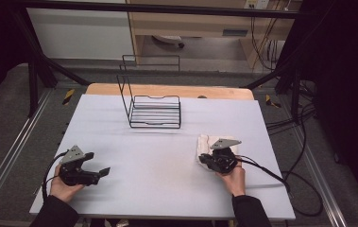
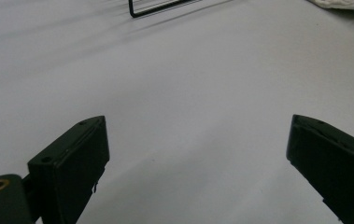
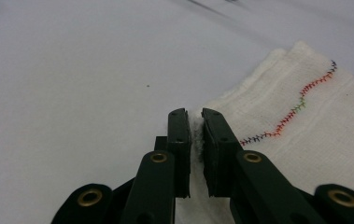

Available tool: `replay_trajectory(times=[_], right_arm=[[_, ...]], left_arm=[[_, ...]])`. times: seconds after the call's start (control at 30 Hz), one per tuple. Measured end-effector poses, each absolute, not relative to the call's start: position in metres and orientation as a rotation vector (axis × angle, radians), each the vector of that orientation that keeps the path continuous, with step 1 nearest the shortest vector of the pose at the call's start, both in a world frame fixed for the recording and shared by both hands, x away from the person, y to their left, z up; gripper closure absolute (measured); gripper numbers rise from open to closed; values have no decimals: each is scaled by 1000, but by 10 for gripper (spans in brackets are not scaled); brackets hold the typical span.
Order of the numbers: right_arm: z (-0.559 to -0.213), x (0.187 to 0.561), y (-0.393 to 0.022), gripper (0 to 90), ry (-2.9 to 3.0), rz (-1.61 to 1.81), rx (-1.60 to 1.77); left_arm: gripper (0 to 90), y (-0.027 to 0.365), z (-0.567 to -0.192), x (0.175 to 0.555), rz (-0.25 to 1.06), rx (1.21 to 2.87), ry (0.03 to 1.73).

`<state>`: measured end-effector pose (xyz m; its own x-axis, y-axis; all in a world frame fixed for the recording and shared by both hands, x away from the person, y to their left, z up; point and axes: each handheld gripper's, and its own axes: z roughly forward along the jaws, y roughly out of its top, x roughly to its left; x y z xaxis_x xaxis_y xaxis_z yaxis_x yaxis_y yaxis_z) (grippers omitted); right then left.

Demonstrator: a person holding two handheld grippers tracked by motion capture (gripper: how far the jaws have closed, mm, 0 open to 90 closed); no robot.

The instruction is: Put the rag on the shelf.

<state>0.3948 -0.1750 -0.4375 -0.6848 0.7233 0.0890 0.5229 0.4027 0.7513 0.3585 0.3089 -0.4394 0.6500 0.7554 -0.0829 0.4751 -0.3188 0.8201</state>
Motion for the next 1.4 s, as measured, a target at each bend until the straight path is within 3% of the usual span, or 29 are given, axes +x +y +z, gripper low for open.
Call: replay_trajectory(times=[0.57,0.7,1.1,1.27,1.4], right_arm=[[-441,358,-150,813,2546,1210,967],[-441,360,-150,741,2547,1235,965],[-424,368,-207,312,2271,1291,1165],[-430,366,-230,277,2225,1239,1264],[-436,361,-238,337,2212,1196,1320]], left_arm=[[57,309,-439,358,398,1981,962],[57,308,-439,358,396,1979,967],[52,289,-427,361,385,2003,956],[54,265,-415,368,375,2021,919],[56,240,-410,376,359,2037,886]])
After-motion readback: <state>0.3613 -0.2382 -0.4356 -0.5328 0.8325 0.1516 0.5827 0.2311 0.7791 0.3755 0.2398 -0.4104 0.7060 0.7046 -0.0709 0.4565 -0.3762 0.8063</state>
